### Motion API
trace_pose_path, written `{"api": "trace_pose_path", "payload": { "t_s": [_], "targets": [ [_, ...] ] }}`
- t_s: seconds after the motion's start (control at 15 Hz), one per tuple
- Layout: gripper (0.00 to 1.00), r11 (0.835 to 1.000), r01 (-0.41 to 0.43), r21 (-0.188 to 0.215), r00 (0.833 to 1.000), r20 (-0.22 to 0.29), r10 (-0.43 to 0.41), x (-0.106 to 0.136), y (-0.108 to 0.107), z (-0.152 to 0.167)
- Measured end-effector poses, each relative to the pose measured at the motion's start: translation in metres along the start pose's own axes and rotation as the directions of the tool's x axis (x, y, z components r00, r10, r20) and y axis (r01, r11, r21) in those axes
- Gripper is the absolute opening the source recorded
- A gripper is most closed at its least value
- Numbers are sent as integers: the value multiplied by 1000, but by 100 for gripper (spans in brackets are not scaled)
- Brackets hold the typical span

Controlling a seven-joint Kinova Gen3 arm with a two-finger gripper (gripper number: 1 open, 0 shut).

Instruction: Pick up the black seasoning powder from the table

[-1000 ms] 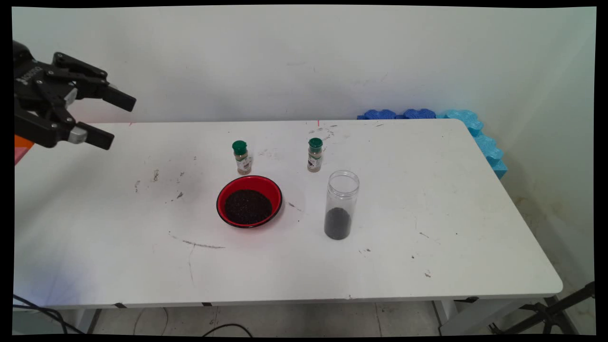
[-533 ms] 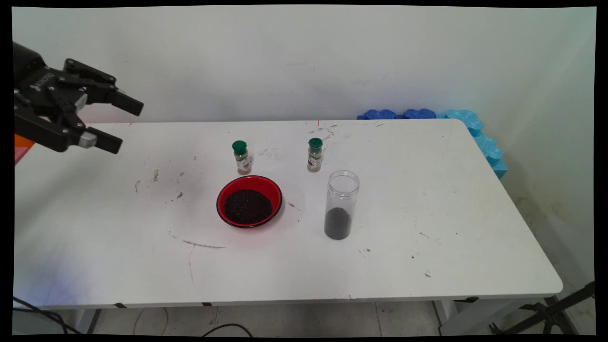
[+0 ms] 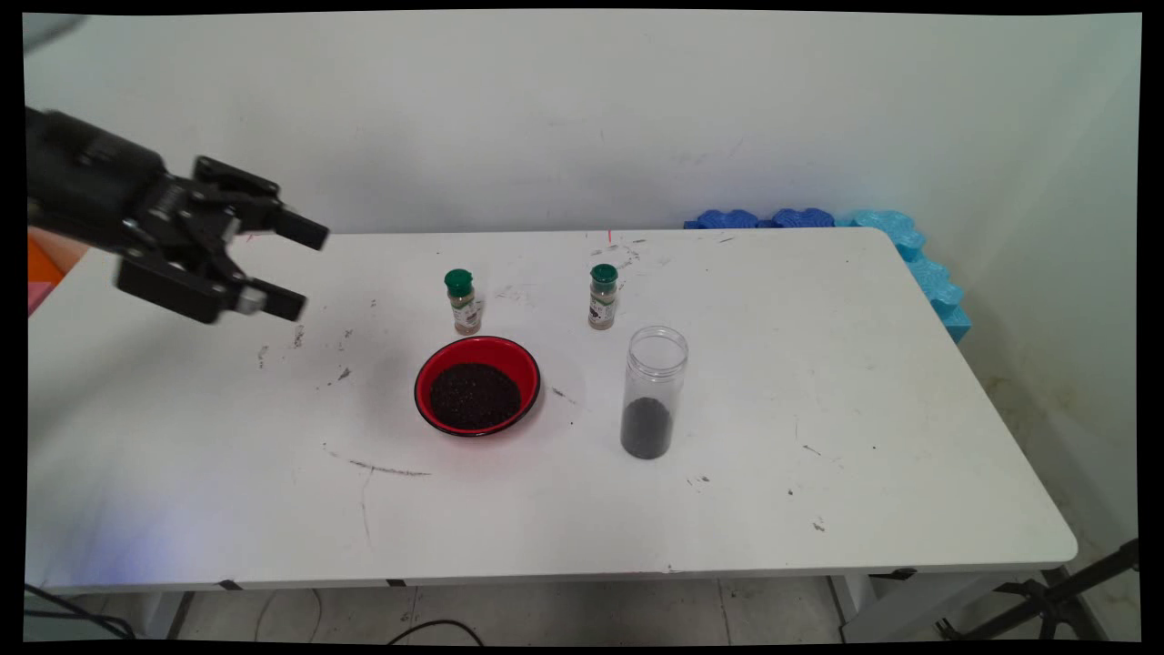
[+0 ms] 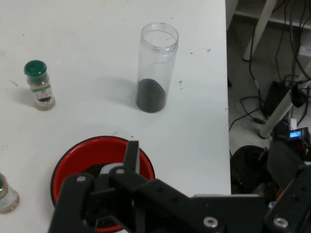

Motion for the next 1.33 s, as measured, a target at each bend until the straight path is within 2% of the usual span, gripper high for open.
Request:
{"api": "trace_pose_path", "payload": {
  "t_s": [0.6,0.93,1.33],
  "targets": [
    [100,1000,8,26,1000,-17,-8,-25,3,95],
    [100,1000,-13,20,999,-30,14,-32,-1,152],
    [100,998,-57,5,998,-28,57,-35,-16,220]
  ]
}}
